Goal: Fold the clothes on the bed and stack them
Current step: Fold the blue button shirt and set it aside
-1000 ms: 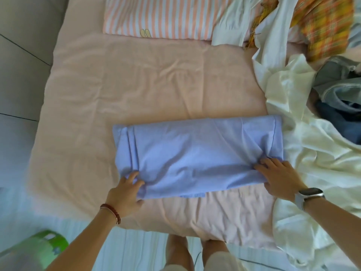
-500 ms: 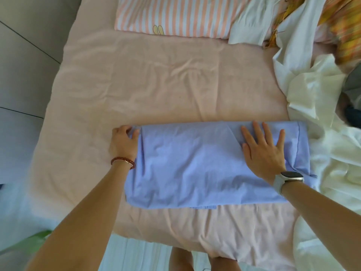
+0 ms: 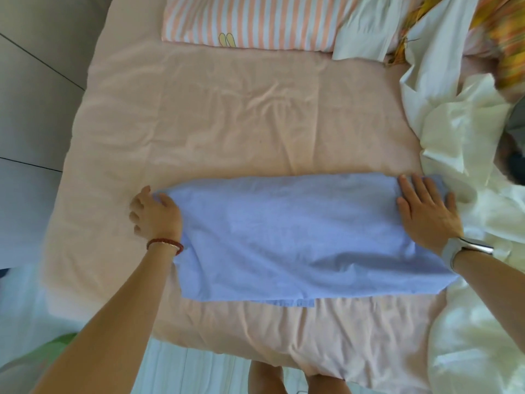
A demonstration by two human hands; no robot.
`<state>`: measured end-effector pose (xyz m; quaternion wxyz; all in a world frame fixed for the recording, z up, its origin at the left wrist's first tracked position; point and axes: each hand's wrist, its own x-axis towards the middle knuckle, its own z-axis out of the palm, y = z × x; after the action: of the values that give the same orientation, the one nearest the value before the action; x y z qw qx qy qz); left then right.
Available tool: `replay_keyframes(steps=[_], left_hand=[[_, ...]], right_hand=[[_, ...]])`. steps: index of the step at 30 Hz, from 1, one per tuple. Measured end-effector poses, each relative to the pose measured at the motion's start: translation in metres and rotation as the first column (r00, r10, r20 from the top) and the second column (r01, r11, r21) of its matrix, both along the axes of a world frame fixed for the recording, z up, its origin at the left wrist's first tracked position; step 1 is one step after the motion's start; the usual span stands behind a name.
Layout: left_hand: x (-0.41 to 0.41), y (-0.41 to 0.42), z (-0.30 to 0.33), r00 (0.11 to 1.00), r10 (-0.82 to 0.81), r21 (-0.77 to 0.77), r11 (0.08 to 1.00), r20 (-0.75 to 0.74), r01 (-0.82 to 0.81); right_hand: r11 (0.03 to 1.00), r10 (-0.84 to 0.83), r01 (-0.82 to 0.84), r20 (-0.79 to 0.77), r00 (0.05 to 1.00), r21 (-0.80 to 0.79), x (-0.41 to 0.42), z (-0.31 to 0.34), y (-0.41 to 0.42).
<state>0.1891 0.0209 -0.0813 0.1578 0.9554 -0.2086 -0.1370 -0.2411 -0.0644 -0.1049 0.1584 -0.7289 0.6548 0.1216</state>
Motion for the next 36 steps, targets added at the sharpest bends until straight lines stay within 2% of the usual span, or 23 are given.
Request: replay_keyframes(steps=[1, 2, 4, 6, 8, 10, 11, 13, 15, 18, 21, 24, 27, 29, 30, 33, 36], left_hand=[[-0.016, 0.001, 0.0, 0.985, -0.144, 0.009, 0.99, 0.093, 0.144], [-0.032, 0.004, -0.002, 0.932, -0.326, 0.028, 0.945, 0.159, 0.326], [-0.066, 0.008, -0.008, 0.753, -0.622, 0.081, 0.78, 0.214, 0.621], [-0.105, 0.009, -0.011, 0.598, -0.776, 0.141, 0.627, 0.203, 0.766], [-0.144, 0.015, -0.011, 0.464, -0.878, 0.179, 0.479, 0.12, 0.859], [-0.177, 0.026, -0.017, 0.377, -0.926, 0.237, 0.367, 0.002, 0.9], [-0.186, 0.03, -0.019, 0.383, -0.92, 0.268, 0.35, -0.08, 0.897], [-0.191, 0.038, -0.026, 0.448, -0.881, 0.31, 0.388, -0.15, 0.868], [-0.186, 0.045, -0.035, 0.5, -0.844, 0.333, 0.423, -0.194, 0.843], [-0.181, 0.047, -0.033, 0.516, -0.824, 0.301, 0.443, -0.233, 0.844], [-0.185, 0.04, -0.026, 0.525, -0.802, 0.326, 0.434, -0.285, 0.84], [-0.189, 0.035, -0.021, 0.542, -0.79, 0.347, 0.442, -0.286, 0.827], [-0.196, 0.035, -0.022, 0.55, -0.793, 0.336, 0.46, -0.263, 0.822], [-0.207, 0.034, -0.024, 0.511, -0.845, 0.276, 0.459, -0.158, 0.844], [-0.215, 0.032, -0.023, 0.468, -0.878, 0.246, 0.433, -0.104, 0.867], [-0.249, 0.007, -0.015, 0.339, -0.94, 0.119, 0.341, 0.039, 0.933], [-0.286, -0.042, -0.007, 0.154, -0.984, -0.008, 0.154, 0.091, 0.988]], right_hand=[[1.0, -0.011, 0.011, 0.002, 1.0, 0.021, -0.004, -0.001, -0.002], [0.999, -0.027, 0.027, 0.001, 1.0, 0.038, -0.006, -0.002, -0.005], [0.996, -0.053, 0.054, -0.01, 0.999, 0.066, -0.006, -0.003, -0.009], [0.994, -0.074, 0.077, -0.036, 0.997, 0.083, -0.006, -0.002, -0.012], [0.991, -0.078, 0.084, -0.066, 0.995, 0.101, -0.006, -0.002, -0.015], [0.998, -0.042, 0.047, -0.102, 0.994, 0.045, -0.011, -0.001, -0.017], [1.0, -0.025, 0.023, -0.097, 0.995, -0.019, -0.014, 0.0, -0.018], [0.989, -0.025, 0.015, -0.065, 0.998, -0.15, -0.024, 0.005, -0.022], [0.986, -0.04, 0.027, -0.076, 0.996, -0.163, -0.033, 0.011, -0.029], [0.979, -0.016, 0.016, 0.0, 1.0, -0.201, -0.039, 0.022, -0.04], [0.973, -0.157, 0.162, 0.045, 0.987, -0.164, -0.047, 0.033, -0.049], [0.912, -0.359, 0.381, 0.151, 0.921, -0.152, -0.06, 0.04, -0.057], [0.87, -0.323, 0.427, 0.369, 0.872, -0.246, -0.063, 0.05, -0.049], [0.876, -0.258, 0.402, 0.444, 0.858, -0.267, -0.061, 0.052, -0.029], [0.883, -0.269, 0.41, 0.469, 0.841, -0.229, -0.059, 0.051, -0.015], [0.859, -0.388, 0.502, 0.509, 0.768, -0.102, -0.053, 0.038, 0.033], [0.819, -0.444, 0.566, 0.52, 0.73, -0.095, -0.05, 0.028, 0.074]])
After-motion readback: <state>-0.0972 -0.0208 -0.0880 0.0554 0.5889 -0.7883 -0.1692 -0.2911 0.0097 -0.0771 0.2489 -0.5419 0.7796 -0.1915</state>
